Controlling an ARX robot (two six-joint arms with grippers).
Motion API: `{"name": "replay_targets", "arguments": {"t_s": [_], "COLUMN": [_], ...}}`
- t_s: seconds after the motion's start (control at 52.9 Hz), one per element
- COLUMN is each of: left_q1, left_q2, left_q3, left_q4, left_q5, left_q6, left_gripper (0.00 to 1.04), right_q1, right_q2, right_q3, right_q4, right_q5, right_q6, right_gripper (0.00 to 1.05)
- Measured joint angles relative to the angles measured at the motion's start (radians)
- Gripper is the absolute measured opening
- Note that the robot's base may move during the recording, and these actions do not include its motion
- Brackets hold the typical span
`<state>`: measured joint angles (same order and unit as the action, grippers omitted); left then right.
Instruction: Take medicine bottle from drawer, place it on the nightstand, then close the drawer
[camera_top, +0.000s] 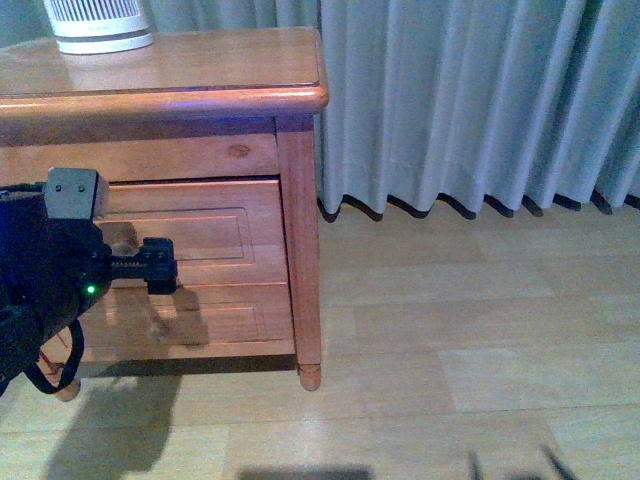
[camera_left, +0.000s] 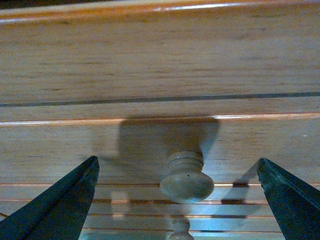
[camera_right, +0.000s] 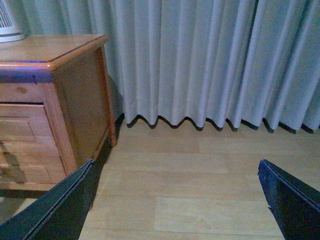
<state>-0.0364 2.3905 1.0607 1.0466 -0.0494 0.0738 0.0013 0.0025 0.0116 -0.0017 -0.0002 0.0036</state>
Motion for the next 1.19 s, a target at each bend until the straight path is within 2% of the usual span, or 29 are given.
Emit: {"name": "replay_targets", "arguments": {"t_s": [0.076,0.113,0.132,0.34,0.416,0.529,0.851,1.191], "left_q1": [0.004,0.005,0.006,0.008,0.009,0.008,0.008,-0.009], "left_q2": [0.002,0.002,0.002,0.002,0.002,0.002,-0.013,-0.209], "left_q3": [0.001,0.002,0.003,0.003,0.003,0.003,-0.031,-0.355], "left_q4": [-0.001,-0.002,-0.002,-0.002,-0.002,-0.002,-0.001,0.008], "left_q5": [0.005,0.006,0.010,0.014,0.016,0.023,0.023,-0.002], "left_q6": [0.000,0.000,0.000,-0.004,-0.009,-0.015,-0.020,0.031], "left_gripper": [0.98,0.94,0.88,0.58,0.43,0.28,0.26,0.26], "right_q1": [0.000,0.000,0.000,0.000,0.000,0.000,0.000,0.000], "right_q2": [0.000,0.000,0.000,0.000,0.000,0.000,0.000,0.000], "right_q3": [0.000,0.000,0.000,0.000,0.000,0.000,0.000,0.000], "right_q4": [0.000,0.000,0.000,0.000,0.000,0.000,0.000,0.000], "right_q5": [0.000,0.000,0.000,0.000,0.000,0.000,0.000,0.000], "right_q6": [0.000,0.000,0.000,0.000,0.000,0.000,0.000,0.000], "right_gripper": [0.98,0.98,0.98,0.98,0.98,0.98,0.98,0.98]}}
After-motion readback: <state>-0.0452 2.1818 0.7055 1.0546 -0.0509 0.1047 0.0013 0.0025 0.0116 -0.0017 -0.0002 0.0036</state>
